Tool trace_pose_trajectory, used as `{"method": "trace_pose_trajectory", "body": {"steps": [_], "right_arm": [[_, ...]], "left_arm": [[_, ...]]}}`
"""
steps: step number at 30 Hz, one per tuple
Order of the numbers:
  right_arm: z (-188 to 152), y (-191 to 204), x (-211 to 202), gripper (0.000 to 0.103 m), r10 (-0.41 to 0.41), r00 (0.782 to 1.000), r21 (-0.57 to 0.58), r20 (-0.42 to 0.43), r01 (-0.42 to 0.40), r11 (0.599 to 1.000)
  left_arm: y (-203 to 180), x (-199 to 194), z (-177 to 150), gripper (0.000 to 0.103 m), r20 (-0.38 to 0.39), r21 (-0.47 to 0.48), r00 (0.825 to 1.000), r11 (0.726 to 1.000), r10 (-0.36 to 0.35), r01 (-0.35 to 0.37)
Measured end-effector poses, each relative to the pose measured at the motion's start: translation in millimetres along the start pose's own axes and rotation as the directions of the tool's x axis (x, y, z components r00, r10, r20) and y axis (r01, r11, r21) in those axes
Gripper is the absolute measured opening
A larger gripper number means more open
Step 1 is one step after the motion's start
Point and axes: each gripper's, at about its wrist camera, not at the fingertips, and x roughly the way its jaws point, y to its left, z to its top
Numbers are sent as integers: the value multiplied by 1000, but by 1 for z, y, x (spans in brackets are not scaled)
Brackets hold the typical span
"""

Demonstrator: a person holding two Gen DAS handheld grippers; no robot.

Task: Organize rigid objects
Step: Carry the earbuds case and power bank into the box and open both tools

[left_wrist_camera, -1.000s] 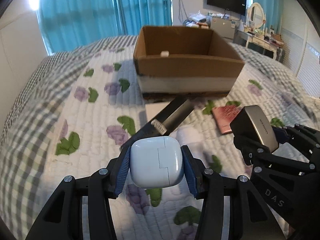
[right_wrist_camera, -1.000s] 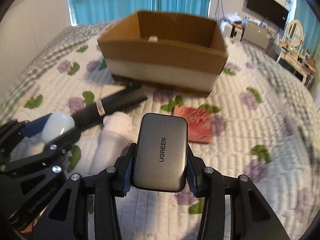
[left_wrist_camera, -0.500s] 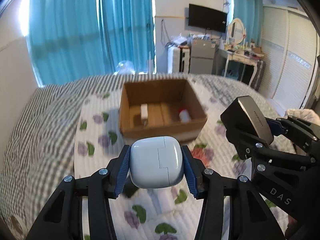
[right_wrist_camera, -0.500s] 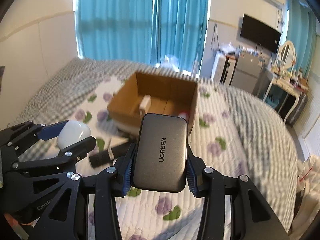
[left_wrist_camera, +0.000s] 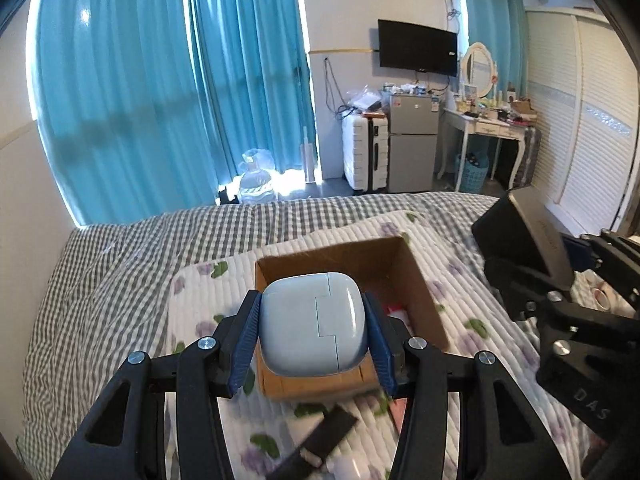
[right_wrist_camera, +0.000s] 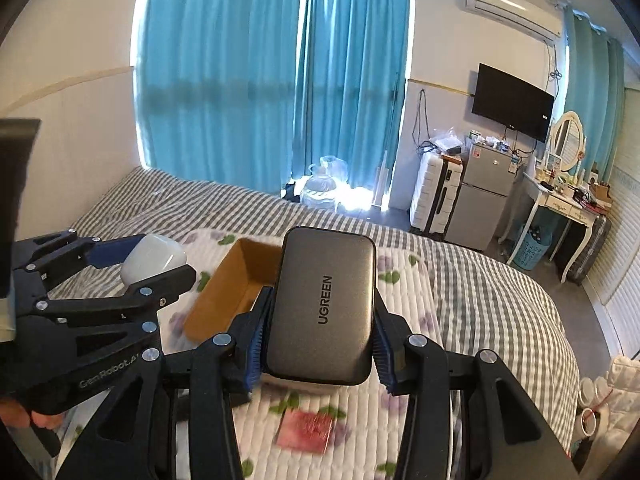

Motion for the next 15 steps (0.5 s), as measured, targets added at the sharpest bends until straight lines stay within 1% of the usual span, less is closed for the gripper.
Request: {"method": "trace_pose_trajectory", "body": {"steps": [2,6,9,12,15], "right_arm": [[8,-5,20,44,-5,1000,2,-4,5,1000],[19,-19,65,44,-3,1000,29,-20,3,1000],[22,-28,100,44,-1,999,55,-36,3,998],[19,-35,129,44,0,998,64,-58,4,998],[9,-39,157,44,11,996,65,-91,-5,998]], "left_arm": [[2,28,8,51,-11,-11,1000,1000,-9,9],[0,75,6,51,-43,-27,999,999,-20,19],[-6,113,-3,51,-97,-32,995,999,-31,28],[-15,149,-18,51,-162,-38,985,998,-53,48],[-24,171,-32,51,-203,-35,976,997,-73,68]]}}
